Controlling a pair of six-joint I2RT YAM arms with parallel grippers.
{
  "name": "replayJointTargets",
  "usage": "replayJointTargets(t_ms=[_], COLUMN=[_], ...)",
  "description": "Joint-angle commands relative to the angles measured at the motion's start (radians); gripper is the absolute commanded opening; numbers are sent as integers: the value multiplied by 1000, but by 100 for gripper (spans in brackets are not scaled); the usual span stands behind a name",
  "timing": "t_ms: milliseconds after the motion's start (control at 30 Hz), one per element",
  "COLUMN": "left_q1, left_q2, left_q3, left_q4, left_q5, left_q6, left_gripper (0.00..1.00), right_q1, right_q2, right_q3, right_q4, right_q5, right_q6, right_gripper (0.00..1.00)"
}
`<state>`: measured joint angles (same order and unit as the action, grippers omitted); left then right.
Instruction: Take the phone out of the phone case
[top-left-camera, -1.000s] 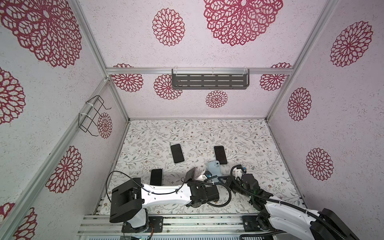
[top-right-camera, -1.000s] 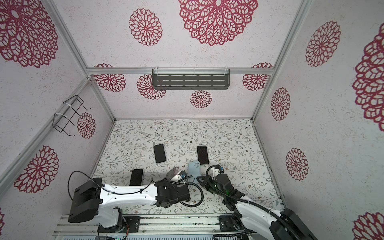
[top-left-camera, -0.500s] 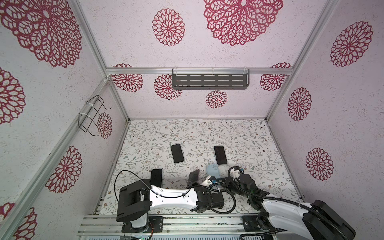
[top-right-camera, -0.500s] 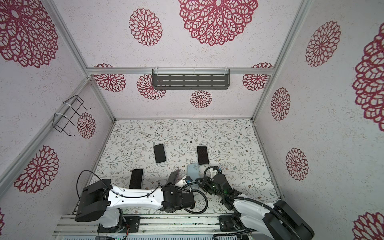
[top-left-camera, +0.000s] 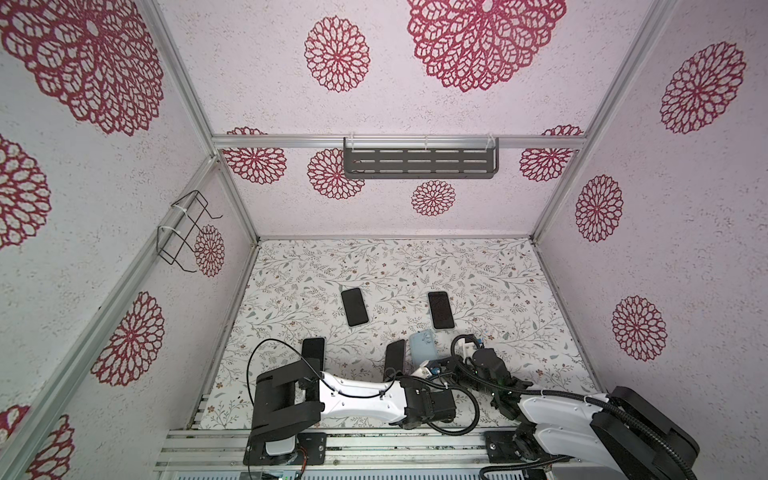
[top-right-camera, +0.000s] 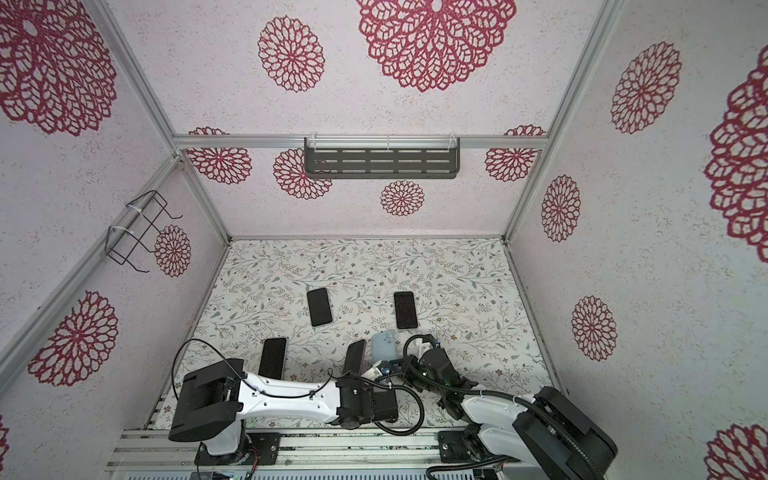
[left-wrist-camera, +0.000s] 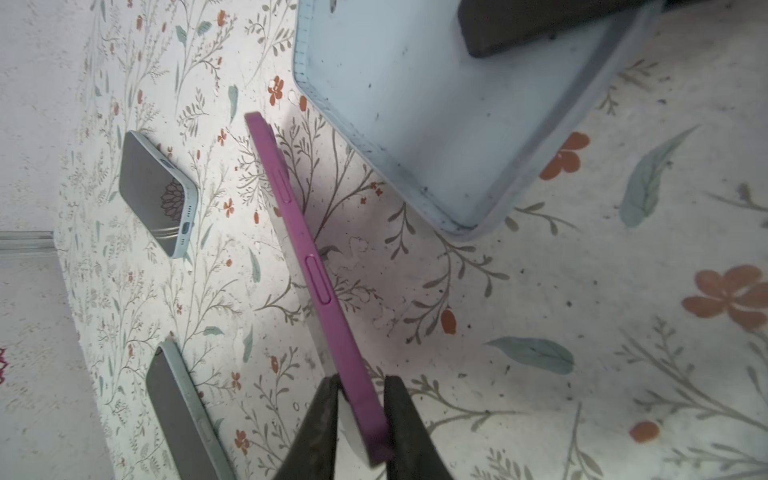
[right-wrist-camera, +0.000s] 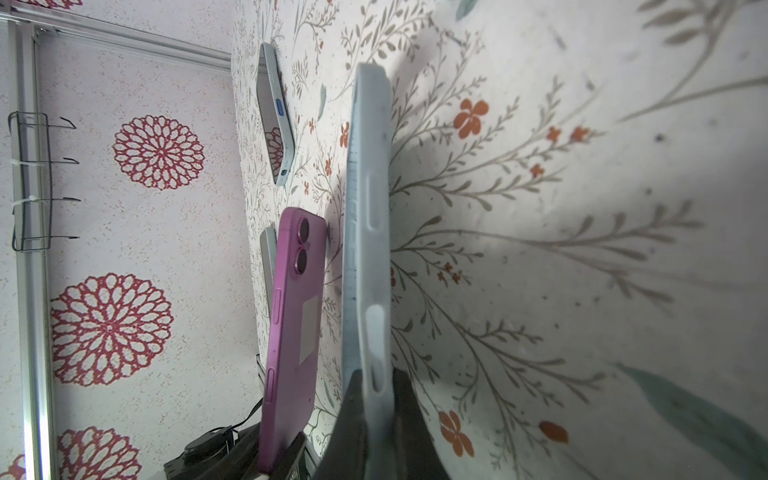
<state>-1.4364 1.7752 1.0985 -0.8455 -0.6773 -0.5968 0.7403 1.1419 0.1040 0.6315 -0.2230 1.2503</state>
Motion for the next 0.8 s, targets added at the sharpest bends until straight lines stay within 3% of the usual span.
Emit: replayJointTargets(t_ms=[0,100,367,500,767], left_q1=[-10,-6,8,34,242], left_q2=[14,15,-1,-48,-389], left_q3=[-2,-1,-19,-30,-185], left_q4=[58,68,108,105,161], left_q5=[50,48,53,24,19], left_q6=[-21,-26,-49,-80,-162], left_gripper=[23,26,55,65,76], right_q1=[11,15,31,50,131], right_q2=[4,3,-46,-90,-5], right_q3=[-7,-10,-29,-38,-12], right_q4=[43,34,-61,-108,-60], right_q5=[6,11,80,117,196], right_q6=[12,12,16,19,40], right_gripper=[0,0,0,0,0])
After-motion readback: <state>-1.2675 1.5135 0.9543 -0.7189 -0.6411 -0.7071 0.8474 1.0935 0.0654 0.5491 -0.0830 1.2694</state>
